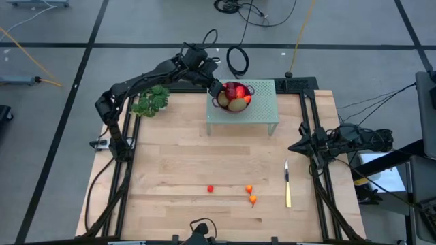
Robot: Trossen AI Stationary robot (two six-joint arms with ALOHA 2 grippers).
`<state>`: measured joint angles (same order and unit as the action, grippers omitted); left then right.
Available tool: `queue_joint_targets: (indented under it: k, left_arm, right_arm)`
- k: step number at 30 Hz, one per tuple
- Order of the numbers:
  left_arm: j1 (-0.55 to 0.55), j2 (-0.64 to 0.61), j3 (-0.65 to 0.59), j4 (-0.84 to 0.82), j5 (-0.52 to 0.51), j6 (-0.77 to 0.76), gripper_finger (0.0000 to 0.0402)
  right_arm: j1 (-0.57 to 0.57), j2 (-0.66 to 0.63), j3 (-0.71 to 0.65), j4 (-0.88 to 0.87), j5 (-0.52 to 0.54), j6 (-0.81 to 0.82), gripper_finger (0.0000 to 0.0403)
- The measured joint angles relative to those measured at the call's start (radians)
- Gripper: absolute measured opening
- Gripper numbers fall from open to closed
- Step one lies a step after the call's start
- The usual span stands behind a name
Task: Pick & Place Fruit
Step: Put the pear into the strainer bowl
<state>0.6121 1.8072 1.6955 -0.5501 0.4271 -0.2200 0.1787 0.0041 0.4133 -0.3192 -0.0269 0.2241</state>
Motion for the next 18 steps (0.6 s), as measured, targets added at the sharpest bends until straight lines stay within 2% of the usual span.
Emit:
queue_joint_targets:
  k: [18]
  left_arm:
    - [0.006,0.0,0.0,0.031,-0.005,0.018,0.0191]
  right_arm:
    - [0.0,0.0,0.0,0.0,0.0,0.0,0.0004]
